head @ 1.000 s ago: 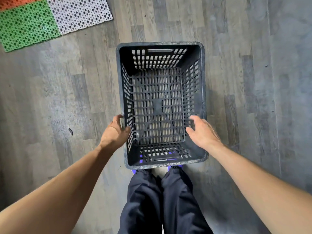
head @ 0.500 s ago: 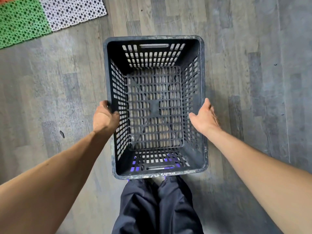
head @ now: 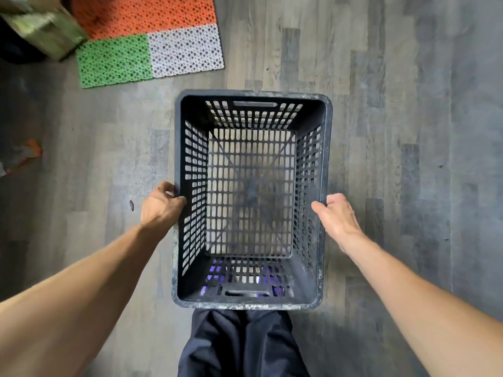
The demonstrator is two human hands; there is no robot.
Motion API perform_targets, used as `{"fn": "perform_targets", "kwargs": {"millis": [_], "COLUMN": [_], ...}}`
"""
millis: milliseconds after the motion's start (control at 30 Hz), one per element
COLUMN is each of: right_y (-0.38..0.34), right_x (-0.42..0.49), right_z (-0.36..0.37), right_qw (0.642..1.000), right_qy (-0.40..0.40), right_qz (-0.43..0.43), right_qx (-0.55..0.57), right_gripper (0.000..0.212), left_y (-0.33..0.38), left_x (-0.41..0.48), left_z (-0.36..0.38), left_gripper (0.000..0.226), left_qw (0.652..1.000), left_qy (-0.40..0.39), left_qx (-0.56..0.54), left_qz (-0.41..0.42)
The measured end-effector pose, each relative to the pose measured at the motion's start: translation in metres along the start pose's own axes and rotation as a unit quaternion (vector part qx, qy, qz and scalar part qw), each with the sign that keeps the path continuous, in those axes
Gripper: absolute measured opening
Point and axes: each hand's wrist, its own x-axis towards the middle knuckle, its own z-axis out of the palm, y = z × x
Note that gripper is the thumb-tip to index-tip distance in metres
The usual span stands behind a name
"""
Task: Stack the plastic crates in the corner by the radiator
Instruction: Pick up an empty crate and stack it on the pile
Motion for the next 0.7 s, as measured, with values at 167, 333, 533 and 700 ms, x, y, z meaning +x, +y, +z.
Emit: {"fn": "perform_targets", "kwargs": {"millis": [167,333,533,700], "right_y": [-0.051,-0.103,-0.16,-0.203], "right_x": [-0.063,-0.143,-0.241,-0.322], "right_z": [-0.028,-0.051,-0.053,-0.038], "right_qw": [0.998,0.994,0.975,0.95], "right_qy": [-0.004,-0.001,-0.037,-0.065], "right_qz": [-0.058,-0.105,-0.201,-0.269], "right_qx": [-0.007,-0.036,-0.092,-0.144], "right_gripper": [0.041,0.038,0.031,0.029], "left_y": [0.003,-0.012,-0.061,-0.113], "left_x": [-0.072,-0.161,-0.262,-0.337], "left_z": [-0.07,-0.148,-0.225,-0.281], "left_gripper": [0.021,0.016,0.017,0.015], "left_qw": [0.996,0.987,0.965,0.945], "left_qy": [0.065,0.128,0.203,0.256], "left_qx": [-0.039,-0.062,-0.111,-0.137], "left_qz": [-0.043,-0.073,-0.123,-0.153]}}
